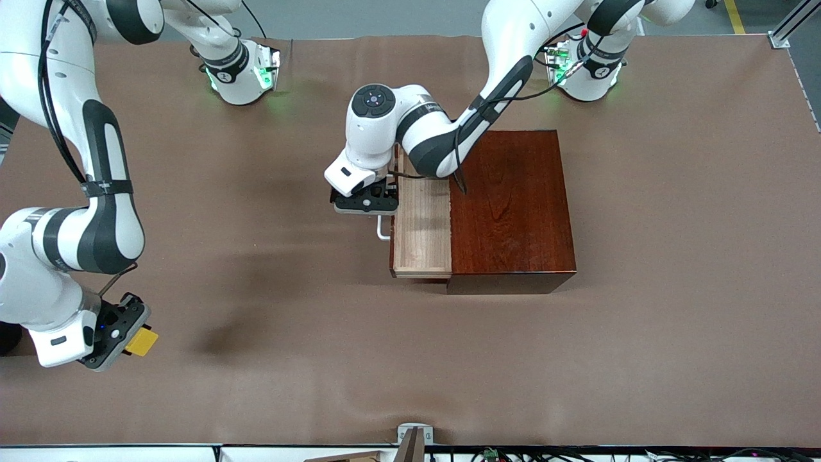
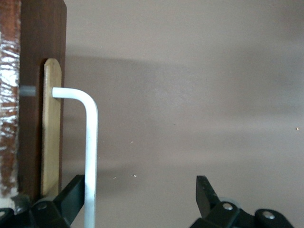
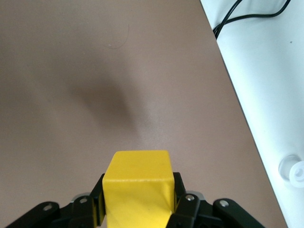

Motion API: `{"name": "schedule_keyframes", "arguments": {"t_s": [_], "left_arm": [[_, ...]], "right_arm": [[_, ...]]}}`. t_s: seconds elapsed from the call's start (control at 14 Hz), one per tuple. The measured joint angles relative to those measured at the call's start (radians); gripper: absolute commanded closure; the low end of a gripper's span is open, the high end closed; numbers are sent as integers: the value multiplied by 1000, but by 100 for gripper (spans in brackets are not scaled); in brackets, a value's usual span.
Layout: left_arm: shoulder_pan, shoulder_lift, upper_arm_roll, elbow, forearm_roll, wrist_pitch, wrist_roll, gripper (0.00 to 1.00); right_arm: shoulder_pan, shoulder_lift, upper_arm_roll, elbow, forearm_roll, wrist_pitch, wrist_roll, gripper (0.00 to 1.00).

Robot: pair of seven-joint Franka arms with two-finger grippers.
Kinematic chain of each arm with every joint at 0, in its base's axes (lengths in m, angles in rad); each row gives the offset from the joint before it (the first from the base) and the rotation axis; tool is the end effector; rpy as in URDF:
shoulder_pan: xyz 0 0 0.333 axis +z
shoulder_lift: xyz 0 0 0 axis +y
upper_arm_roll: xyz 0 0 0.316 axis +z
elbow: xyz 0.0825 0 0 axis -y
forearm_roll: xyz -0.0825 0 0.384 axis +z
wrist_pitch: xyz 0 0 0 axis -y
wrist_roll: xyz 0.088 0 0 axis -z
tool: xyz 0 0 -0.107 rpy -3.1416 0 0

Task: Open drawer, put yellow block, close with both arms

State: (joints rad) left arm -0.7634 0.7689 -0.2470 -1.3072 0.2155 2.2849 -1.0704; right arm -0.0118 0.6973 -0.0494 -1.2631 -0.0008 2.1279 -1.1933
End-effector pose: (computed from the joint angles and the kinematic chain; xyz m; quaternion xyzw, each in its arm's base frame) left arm 0.4503 -0.6170 0.3143 0.9932 0.0122 0.0654 0.0959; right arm 0.7564 -0.0367 0.3623 0.8370 0.5404 0.0588 0.0620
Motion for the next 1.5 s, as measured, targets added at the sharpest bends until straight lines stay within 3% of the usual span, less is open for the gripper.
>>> {"name": "schedule_keyframes", "arguments": {"t_s": [0.5, 0.79, 1.07, 1.22, 1.5], "left_arm": [[-23, -7, -16, 21, -19, -22, -15, 0], [-16, -35, -17, 42, -30, -136, -16, 0], [51, -194, -12, 59, -129, -358, -16, 0], [106, -278, -10, 59, -142, -466, 3, 0], [271, -425, -5, 55, -149, -686, 309, 0]], "right_arm": [[5, 0, 0, 26, -1, 10, -108, 100], [7, 0, 1, 27, -2, 33, -155, 100], [32, 0, 6, 31, -21, 29, -219, 100], [74, -9, 8, 42, -24, -49, -232, 100], [179, -47, 13, 51, -26, -233, -227, 100]]}}
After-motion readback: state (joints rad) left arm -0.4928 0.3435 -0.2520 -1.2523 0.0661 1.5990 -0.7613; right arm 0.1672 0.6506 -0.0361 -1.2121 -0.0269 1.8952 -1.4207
